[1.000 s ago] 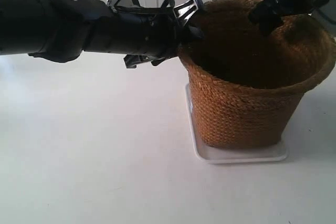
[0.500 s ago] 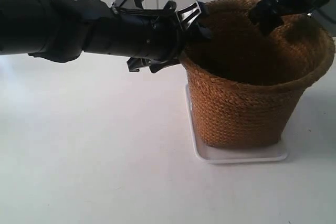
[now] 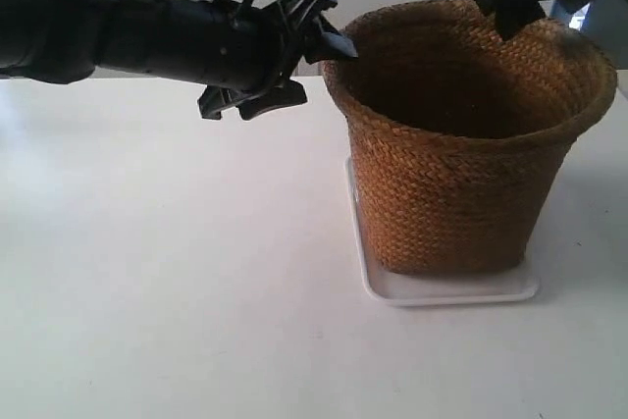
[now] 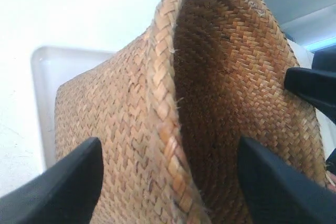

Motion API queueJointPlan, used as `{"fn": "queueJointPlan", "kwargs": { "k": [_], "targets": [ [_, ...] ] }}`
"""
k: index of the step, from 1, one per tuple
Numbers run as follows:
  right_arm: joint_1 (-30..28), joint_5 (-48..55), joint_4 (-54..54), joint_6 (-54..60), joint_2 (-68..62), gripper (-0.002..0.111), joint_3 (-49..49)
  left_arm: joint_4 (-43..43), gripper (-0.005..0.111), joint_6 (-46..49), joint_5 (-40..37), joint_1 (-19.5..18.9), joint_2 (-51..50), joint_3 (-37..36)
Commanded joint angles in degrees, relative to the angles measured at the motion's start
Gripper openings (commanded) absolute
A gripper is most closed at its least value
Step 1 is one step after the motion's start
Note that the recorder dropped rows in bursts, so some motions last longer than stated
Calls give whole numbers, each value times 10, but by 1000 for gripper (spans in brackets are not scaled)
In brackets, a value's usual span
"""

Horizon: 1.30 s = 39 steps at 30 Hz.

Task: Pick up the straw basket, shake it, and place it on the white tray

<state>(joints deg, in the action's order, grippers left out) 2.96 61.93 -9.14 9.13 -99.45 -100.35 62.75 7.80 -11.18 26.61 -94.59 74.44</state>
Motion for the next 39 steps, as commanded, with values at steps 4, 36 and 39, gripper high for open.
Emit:
{"fn": "queueJointPlan", "kwargs": {
  "k": [4,36,39],
  "targets": [
    [3,38,1,-27,23,66,-3,-71,74,2,-54,-48,35,3],
    [3,-23,85,-64,449,0,243,-374,0,2,-161,-219,502,-162],
    [3,-101,95,-64,554,0,348,-398,0,-3,-146,-219,555,-214]
  ]
}}
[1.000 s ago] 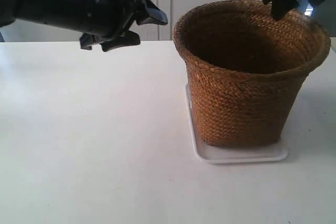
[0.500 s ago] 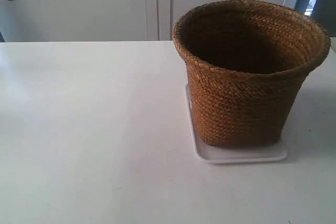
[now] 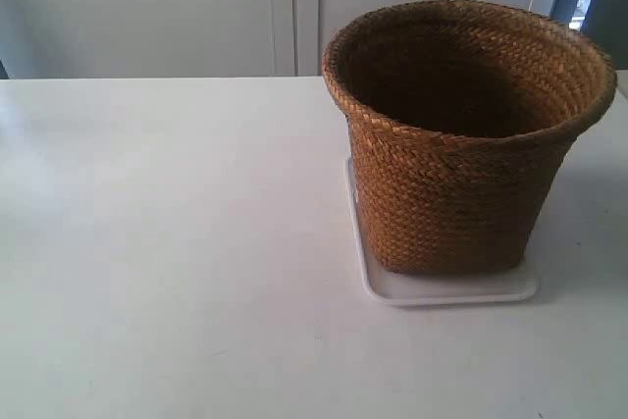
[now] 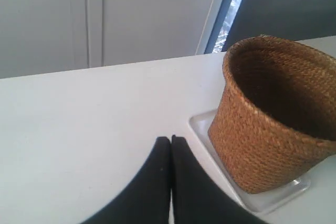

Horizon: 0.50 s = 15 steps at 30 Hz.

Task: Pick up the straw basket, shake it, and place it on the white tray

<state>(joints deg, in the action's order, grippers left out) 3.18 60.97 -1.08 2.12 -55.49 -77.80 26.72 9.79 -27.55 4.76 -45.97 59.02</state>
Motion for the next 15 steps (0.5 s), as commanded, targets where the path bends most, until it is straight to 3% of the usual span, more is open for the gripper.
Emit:
{"fn": "queueJointPlan", "kwargs": {
  "k": [1,6,15],
  "targets": [
    [1,-117,14,6,152,0,157,-41,0,-23,24,-1,85,-73],
    [1,-181,4,6,309,0,295,-42,0,-23,73,-1,139,-160],
    [1,-47,2,6,482,0,340,-39,0,-23,36,-1,146,-197]
  ]
}}
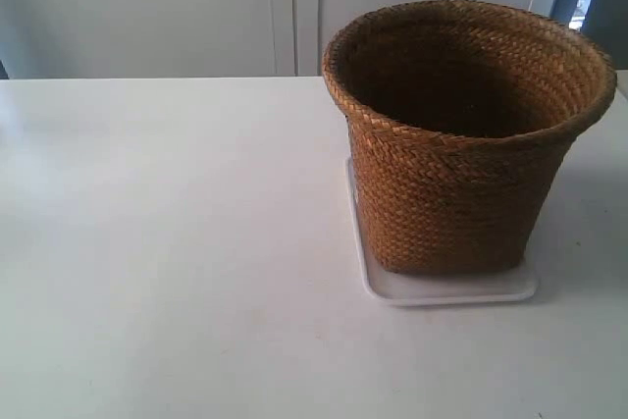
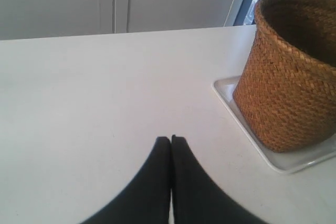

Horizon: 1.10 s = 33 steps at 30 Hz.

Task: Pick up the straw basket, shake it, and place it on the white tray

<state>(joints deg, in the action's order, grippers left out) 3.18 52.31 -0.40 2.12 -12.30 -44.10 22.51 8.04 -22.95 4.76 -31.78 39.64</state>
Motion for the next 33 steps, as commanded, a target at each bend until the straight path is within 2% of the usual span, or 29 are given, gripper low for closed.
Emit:
{"fn": "queueJointPlan", "kwargs": {
  "k": [1,13,16,19,25,28,33],
  "targets": [
    [1,40,-5,6,57,0,3,4,0,-5,-10,-1,4,-3],
    [1,39,-5,6,86,0,3,4,0,-4,-10,-1,4,-3],
    [1,38,-5,6,88,0,3,-39,0,-4,-17,-1,25,-20],
    [1,38,-5,6,88,0,3,-79,0,0,7,-1,58,-71],
    [1,38,-5,6,88,0,3,-83,0,-2,162,-1,136,-216],
    [1,38,-5,6,88,0,3,-83,0,-2,214,-1,175,-292],
    [1,38,-5,6,88,0,3,-83,0,-6,223,-1,249,-376]
  ]
}}
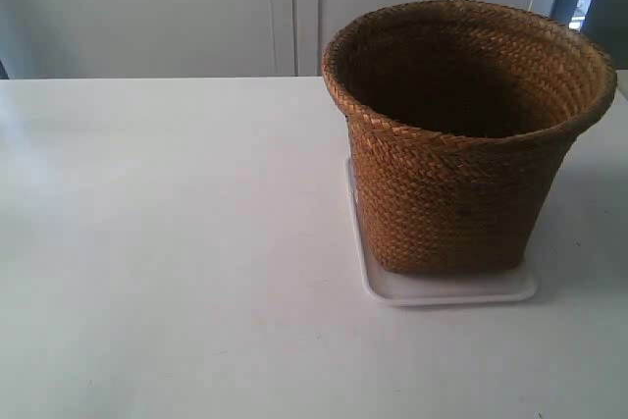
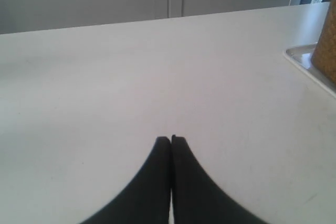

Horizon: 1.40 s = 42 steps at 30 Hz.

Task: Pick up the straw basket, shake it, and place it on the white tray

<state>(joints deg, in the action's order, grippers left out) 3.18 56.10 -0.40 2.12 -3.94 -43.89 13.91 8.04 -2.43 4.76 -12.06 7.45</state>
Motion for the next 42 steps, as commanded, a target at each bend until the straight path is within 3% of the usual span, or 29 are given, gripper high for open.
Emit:
{"fn": "queueJointPlan", "kwargs": {
  "k": [1,7,32,36,42],
  "targets": [
    [1,0,-5,6,4,0,1,3,0,-7,17,-1,75,-72],
    [1,0,-5,6,5,0,1,12,0,-8,-33,-1,121,-75],
    [1,0,-5,6,7,0,1,10,0,-5,-35,-1,121,-75],
    [1,-133,-37,35,4,0,58,10,0,-5,-35,-1,121,-75],
    [1,-486,-67,52,5,0,331,10,0,-5,-35,-1,121,-75]
  ]
}}
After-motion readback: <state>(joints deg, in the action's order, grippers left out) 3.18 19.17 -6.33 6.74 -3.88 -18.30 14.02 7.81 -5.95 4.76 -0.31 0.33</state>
